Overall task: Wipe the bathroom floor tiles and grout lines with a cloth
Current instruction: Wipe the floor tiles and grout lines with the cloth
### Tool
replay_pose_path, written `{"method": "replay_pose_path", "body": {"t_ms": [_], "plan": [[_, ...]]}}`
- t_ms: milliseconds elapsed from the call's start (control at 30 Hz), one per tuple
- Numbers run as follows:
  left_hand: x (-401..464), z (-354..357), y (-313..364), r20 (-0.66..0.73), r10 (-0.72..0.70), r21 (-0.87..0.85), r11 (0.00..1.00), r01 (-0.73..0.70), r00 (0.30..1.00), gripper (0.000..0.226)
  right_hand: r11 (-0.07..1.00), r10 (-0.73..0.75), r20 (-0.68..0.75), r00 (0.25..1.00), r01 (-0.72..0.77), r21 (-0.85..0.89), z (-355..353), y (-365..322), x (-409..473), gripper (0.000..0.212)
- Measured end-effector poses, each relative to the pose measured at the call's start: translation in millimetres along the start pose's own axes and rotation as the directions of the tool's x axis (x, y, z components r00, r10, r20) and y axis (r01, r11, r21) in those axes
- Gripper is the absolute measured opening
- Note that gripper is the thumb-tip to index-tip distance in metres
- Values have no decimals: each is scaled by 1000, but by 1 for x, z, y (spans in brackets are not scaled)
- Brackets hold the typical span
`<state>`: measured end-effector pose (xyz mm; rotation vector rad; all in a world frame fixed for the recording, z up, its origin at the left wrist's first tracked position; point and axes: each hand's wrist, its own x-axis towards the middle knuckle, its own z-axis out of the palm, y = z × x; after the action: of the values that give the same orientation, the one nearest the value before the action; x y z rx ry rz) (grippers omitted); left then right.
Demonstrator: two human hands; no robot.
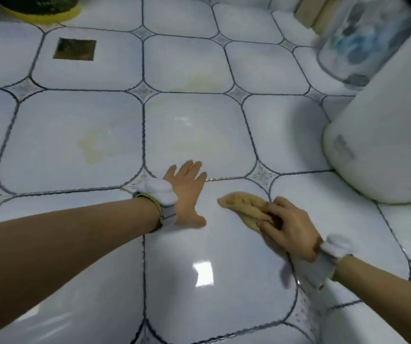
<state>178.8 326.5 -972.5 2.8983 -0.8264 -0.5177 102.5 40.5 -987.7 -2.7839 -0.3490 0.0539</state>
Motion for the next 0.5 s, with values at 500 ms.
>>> {"method": "replay_pose_path", "body": {"t_ms": [500], "plan": [[34,-8,28,111,-16,107,994,4,994,98,983,34,7,999,-35,178,-15,32,-5,24]]}}
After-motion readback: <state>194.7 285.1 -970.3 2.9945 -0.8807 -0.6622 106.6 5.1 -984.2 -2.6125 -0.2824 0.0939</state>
